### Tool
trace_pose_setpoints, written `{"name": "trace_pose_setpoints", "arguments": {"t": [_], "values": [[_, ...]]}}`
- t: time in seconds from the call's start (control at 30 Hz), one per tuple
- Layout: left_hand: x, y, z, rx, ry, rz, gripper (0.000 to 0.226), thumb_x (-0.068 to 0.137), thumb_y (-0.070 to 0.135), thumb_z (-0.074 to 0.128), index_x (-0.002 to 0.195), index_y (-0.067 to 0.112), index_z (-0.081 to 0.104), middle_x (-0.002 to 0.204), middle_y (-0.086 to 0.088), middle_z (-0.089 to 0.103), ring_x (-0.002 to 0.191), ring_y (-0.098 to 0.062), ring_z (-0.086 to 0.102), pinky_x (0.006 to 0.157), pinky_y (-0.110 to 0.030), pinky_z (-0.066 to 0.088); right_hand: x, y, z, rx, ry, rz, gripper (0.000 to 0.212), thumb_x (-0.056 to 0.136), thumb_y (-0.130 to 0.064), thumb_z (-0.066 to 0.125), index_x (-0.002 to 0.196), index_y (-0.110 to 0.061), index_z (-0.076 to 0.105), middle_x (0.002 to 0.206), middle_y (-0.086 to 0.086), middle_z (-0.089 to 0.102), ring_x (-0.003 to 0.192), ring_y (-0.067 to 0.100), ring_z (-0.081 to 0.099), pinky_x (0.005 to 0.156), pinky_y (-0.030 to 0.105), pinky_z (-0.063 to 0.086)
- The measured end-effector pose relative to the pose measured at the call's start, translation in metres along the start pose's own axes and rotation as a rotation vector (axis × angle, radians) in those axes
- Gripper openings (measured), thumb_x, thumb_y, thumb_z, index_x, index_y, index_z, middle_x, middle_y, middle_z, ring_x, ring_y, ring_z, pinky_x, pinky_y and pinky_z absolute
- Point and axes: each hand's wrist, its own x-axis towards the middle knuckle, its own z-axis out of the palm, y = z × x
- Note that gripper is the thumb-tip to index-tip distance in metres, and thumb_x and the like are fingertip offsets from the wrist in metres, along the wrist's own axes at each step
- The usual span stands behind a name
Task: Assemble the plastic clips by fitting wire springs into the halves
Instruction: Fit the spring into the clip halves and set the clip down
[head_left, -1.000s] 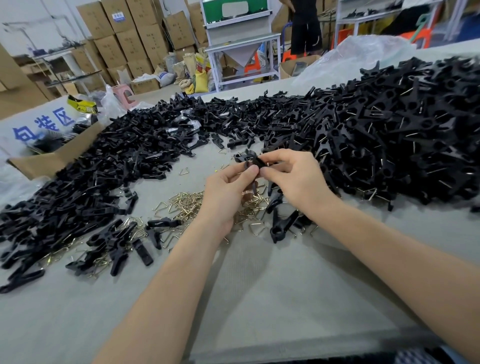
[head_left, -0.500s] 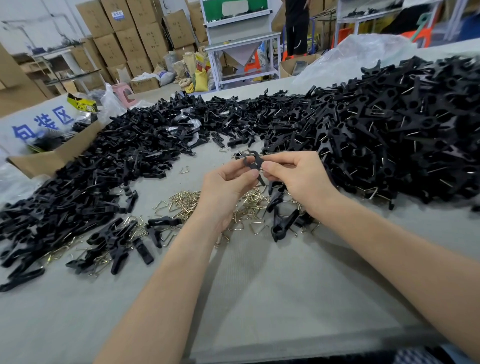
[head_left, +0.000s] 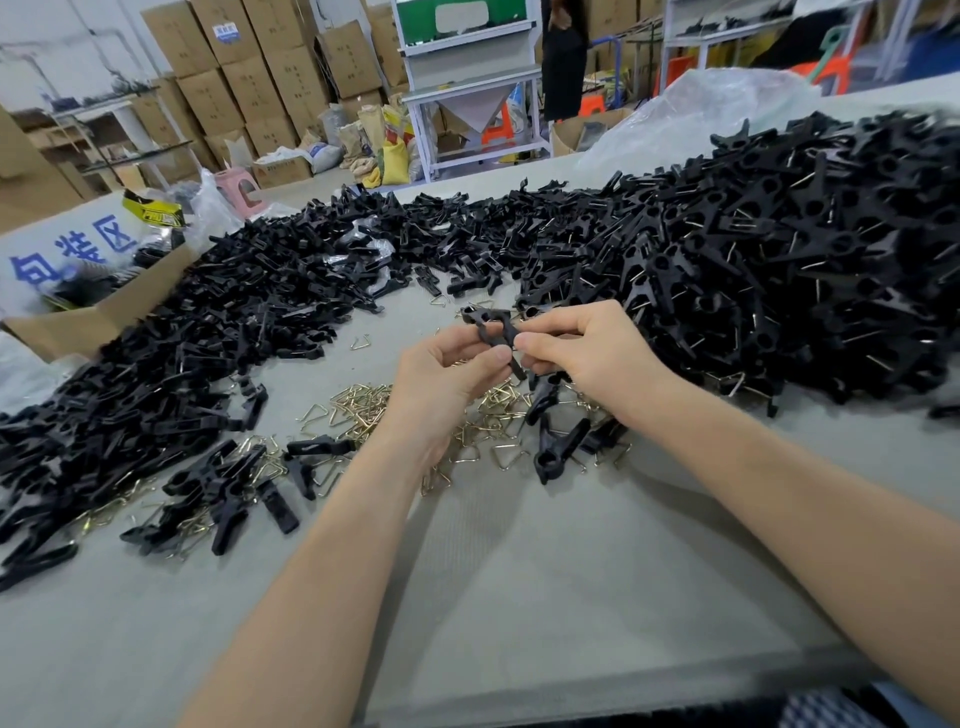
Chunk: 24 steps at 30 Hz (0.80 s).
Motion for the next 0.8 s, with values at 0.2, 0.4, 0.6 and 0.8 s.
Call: {"name": "trace_pose_setpoints", "arguments": {"t": [0.2, 0.4, 0.6, 0.8], "values": [[-0.001, 0.001, -0.006, 0.110, -0.080, 0.084, 0.023, 0.081, 0.001, 0.070, 0.096, 0.018, 0.070, 0.079, 0.007, 0.072, 0.081, -0.010, 0.070, 0.074, -0.015, 0.053, 0.001, -0.008, -0.010, -0.036, -0.114, -0.032, 0.018, 0.085, -0.004, 0.068, 0.081, -0.021, 0.073, 0.074, 0.006, 0.071, 0.069, 0.012, 0.066, 0.070, 0.022, 0.055], [0.001, 0.003, -0.008, 0.091, -0.144, 0.105, 0.025, 0.083, 0.003, 0.069, 0.099, 0.022, 0.070, 0.085, 0.006, 0.073, 0.085, -0.011, 0.070, 0.079, -0.018, 0.053, 0.000, -0.018, -0.014, -0.015, -0.138, -0.073, 0.018, 0.085, 0.001, 0.065, 0.091, -0.015, 0.072, 0.063, -0.005, 0.070, 0.061, 0.002, 0.063, 0.062, 0.013, 0.050], [0.000, 0.005, -0.009, 0.231, -0.106, 0.137, 0.027, 0.084, 0.008, 0.070, 0.105, 0.025, 0.068, 0.086, 0.008, 0.074, 0.087, -0.010, 0.070, 0.087, -0.025, 0.054, -0.001, -0.017, -0.009, -0.171, -0.037, -0.142, 0.017, 0.083, -0.006, 0.070, 0.094, -0.019, 0.073, 0.084, 0.016, 0.073, 0.077, 0.027, 0.069, 0.082, 0.036, 0.056], [-0.001, 0.007, -0.009, 0.247, -0.090, 0.120, 0.040, 0.084, 0.001, 0.069, 0.123, 0.014, 0.063, 0.101, -0.002, 0.073, 0.092, -0.012, 0.068, 0.084, -0.020, 0.053, -0.001, -0.012, -0.005, -0.164, -0.020, -0.118, 0.015, 0.082, -0.008, 0.071, 0.094, -0.017, 0.074, 0.084, 0.019, 0.072, 0.077, 0.030, 0.068, 0.083, 0.038, 0.055]]}}
